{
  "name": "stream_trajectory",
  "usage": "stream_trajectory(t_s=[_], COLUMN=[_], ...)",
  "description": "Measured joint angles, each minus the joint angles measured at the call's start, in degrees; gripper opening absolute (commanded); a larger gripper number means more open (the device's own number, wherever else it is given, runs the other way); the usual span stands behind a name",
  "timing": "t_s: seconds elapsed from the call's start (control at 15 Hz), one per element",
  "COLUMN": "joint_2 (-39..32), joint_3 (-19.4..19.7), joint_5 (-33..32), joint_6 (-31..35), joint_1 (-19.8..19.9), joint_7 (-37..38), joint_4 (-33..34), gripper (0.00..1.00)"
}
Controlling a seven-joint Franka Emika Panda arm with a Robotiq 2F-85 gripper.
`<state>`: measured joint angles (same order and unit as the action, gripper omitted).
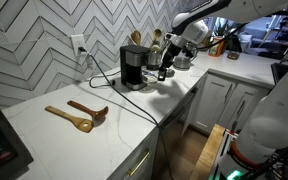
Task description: Insert the coffee pot into the coffee maker
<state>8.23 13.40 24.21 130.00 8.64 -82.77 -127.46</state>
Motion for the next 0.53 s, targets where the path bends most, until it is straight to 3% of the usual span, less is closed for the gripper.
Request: stream_trajectory(t_s=[0.53], joint_2=[0.0], joint_3=[-1.6], joint_5=[0.0], joint_6=[1.2], joint_1=[-0.5], joint_7=[9.8], joint_4=[0.0], gripper=[0.07])
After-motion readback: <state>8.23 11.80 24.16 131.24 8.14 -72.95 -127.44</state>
